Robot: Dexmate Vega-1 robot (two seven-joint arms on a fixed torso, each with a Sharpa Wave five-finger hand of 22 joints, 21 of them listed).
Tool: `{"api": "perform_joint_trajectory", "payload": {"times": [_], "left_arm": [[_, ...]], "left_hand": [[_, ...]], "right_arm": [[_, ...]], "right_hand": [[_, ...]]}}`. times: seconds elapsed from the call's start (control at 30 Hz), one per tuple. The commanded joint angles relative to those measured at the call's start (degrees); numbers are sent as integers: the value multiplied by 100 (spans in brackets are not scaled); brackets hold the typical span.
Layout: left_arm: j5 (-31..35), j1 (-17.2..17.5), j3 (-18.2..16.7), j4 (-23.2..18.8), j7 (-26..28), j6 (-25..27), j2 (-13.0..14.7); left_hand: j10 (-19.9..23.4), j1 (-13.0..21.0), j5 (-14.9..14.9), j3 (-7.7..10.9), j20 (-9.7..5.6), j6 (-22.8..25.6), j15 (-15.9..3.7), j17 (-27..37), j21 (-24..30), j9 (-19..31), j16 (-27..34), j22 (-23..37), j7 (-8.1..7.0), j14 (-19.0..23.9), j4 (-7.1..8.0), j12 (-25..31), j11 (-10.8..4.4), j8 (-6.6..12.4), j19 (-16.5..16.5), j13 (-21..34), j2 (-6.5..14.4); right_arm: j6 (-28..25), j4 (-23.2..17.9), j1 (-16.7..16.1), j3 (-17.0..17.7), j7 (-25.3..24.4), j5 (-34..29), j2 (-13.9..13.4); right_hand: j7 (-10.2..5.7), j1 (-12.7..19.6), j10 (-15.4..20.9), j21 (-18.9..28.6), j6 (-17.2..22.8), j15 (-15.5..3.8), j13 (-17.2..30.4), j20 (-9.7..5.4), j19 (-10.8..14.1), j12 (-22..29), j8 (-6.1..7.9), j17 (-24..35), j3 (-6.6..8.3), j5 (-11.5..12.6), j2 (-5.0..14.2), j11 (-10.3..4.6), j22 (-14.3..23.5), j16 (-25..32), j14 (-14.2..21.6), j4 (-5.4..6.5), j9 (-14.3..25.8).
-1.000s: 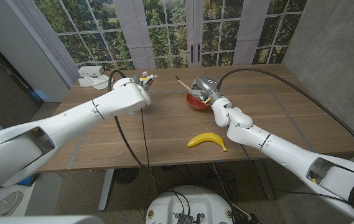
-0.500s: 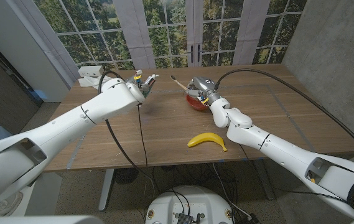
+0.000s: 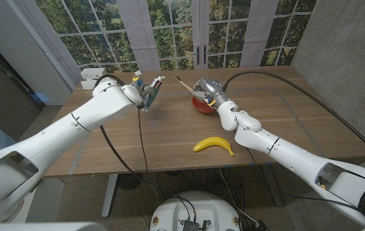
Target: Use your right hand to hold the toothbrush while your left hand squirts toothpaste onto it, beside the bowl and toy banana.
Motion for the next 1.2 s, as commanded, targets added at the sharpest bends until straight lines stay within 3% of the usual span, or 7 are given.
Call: {"api": "perform_joint_trajectory", "payload": {"times": [0.03, 0.3, 0.67, 0.93, 1.2], "left_arm": [[264, -38, 62, -197, -156, 220, 72], [-67, -1, -202, -134, -691, -191, 147], [-1006, 269, -908, 201, -1529, -1053, 261], [-1493, 454, -1217, 327, -1700, -1435, 304], [-1828, 542, -1292, 453, -1863, -1725, 389]], "left_hand": [[111, 88, 33, 1, -3, 13, -814, 36, 52, 22, 27, 16, -6, 34, -12, 32, -137, 36, -11, 16, 9], [139, 88, 35, -5, -1, 39, -798, 58, 94, 41, 27, 23, -1, 56, 8, 40, -98, 45, -14, 30, 13], [171, 29, 35, -12, 7, 56, -777, 61, 160, 47, 4, 30, 50, 99, 58, 48, -52, 38, -6, 48, 13], [189, -17, 35, -12, 14, 60, -775, 61, 208, 56, -7, 34, 68, 148, 82, 50, -4, 31, 0, 59, 17], [217, -62, 35, -14, 20, 54, -766, 61, 249, 54, -25, 37, 96, 167, 98, 55, 17, 15, 4, 68, 15]], "right_arm": [[169, -73, -74, 45, -111, -43, -66], [306, 61, -125, 16, -335, -165, -14], [425, 277, -104, -63, -422, -271, 46], [466, 383, -118, -90, -511, -320, 80], [488, 396, -149, -36, -628, -299, 92]], "right_hand": [[1, 252, 184, 41, 54, -510, 33, -395, -26, -7, 36, 23, 51, 28, 226, -157, 17, -23, 31, 4, 30], [-3, 256, 198, 66, 55, -514, 14, -397, -45, -21, 31, 42, 54, 28, 220, -150, 13, -37, 40, -2, 30], [-1, 249, 208, 113, 69, -513, 19, -404, -55, -28, 30, 69, 53, 28, 209, -151, 8, -61, 54, -3, 30], [-9, 247, 207, 144, 77, -513, 26, -407, -69, -34, 28, 83, 57, 29, 207, -149, 4, -86, 56, -3, 30], [-11, 243, 205, 176, 81, -514, 30, -413, -80, -43, 25, 99, 60, 29, 207, -153, 0, -107, 65, -1, 30]]}}
